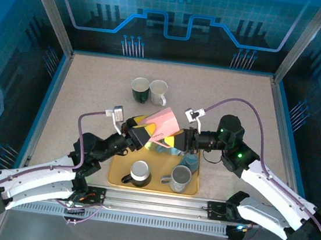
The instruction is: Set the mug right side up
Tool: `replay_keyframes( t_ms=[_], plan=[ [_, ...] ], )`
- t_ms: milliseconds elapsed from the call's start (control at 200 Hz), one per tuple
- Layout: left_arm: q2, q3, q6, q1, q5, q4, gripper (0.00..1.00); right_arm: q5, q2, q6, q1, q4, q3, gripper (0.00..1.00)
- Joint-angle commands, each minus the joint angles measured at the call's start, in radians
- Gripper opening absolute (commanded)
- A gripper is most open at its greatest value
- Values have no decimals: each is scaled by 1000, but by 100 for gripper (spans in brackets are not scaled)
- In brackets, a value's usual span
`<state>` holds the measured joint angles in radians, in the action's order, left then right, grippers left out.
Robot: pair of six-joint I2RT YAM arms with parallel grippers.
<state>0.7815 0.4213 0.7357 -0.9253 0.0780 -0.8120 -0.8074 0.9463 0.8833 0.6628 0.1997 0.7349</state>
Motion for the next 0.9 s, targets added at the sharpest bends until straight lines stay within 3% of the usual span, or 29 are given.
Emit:
replay_keyframes(
  t_ms=[0, 120, 240, 345, 445, 715, 895],
  plan=[
    [-58, 6, -22, -4, -8, 47, 99, 73, -39, 3, -7, -20, 53, 0],
    [-173, 8, -54, -3, 33, 252, 99, 132, -87, -59, -37, -149, 92, 0],
    [-274, 93, -116, -2, 98, 615, 99, 265, -116, -215, -64, -357, 170, 0],
    [-257, 248, -194, 0, 151, 953, 99, 437, -94, -357, -68, -532, 252, 0],
    [-192, 388, -265, 2, 193, 1168, 99, 606, -31, -459, -67, -648, 324, 0],
    [13, 564, -373, 1, 147, 1379, 99, 961, 206, -607, -71, -706, 471, 0],
    [-18, 566, -463, 1, 199, 1393, 99, 1045, 347, -642, -111, -613, 504, 0]
  ],
)
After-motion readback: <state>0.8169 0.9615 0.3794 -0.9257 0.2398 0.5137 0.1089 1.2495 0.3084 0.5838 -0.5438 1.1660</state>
